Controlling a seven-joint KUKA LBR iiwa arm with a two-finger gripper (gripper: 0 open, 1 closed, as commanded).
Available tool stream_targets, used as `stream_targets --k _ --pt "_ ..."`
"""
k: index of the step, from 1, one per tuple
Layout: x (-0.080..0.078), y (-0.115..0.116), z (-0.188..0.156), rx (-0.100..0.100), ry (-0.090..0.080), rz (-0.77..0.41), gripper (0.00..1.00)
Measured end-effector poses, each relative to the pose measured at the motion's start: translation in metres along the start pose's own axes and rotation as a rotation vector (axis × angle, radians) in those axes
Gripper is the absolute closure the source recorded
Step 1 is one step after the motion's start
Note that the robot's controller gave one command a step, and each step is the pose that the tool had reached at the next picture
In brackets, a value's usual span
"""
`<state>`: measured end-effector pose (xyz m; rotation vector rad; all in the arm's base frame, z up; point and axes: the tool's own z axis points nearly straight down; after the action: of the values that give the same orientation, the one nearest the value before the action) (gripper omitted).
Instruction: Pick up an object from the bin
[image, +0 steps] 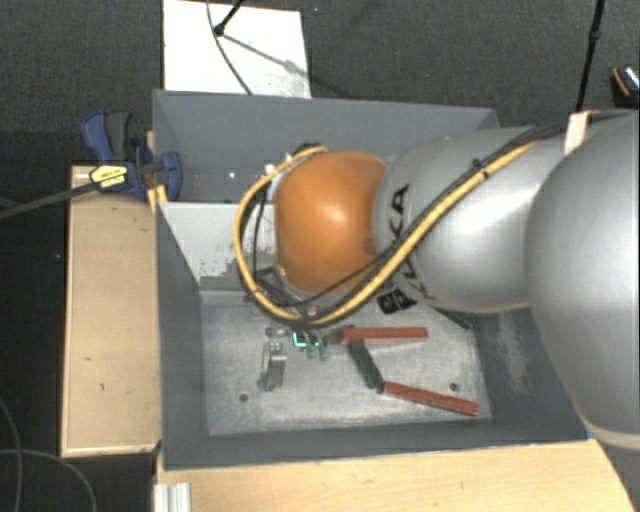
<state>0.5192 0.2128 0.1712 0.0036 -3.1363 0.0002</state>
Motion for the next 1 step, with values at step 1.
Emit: stream_targets --k 1 --pt "-0.0508 -0.0741 0.1024 0.003 -0.002 -0.443 0.0"
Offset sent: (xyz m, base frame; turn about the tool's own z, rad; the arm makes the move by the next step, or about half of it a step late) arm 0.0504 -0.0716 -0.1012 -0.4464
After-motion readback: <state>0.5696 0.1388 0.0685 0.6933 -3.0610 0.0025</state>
